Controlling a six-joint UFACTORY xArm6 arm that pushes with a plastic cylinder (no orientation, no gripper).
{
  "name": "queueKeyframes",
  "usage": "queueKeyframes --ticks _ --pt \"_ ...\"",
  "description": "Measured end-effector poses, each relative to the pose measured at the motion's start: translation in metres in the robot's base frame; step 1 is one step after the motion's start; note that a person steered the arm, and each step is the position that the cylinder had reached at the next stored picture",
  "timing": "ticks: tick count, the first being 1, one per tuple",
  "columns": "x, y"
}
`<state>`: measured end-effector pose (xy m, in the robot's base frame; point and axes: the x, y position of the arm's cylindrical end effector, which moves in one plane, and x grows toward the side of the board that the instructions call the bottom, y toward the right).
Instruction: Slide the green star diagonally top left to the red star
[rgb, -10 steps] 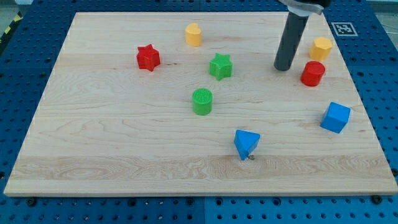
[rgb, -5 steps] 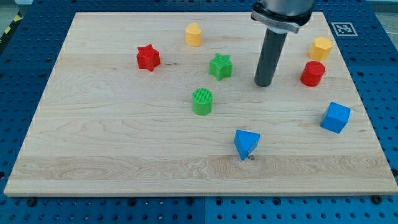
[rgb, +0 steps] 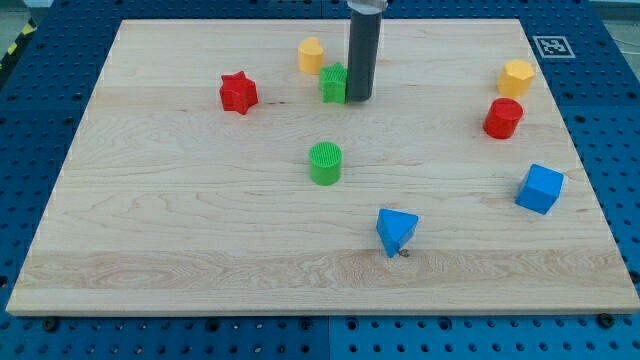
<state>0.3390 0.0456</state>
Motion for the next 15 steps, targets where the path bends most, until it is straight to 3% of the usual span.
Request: queueKeyframes --ticks 7,11,13,15 --pt "-0.015 -0.175" --pt "-0.027 -0.201" --pt "-0.004 -0.221" --pt "-0.022 -0.257"
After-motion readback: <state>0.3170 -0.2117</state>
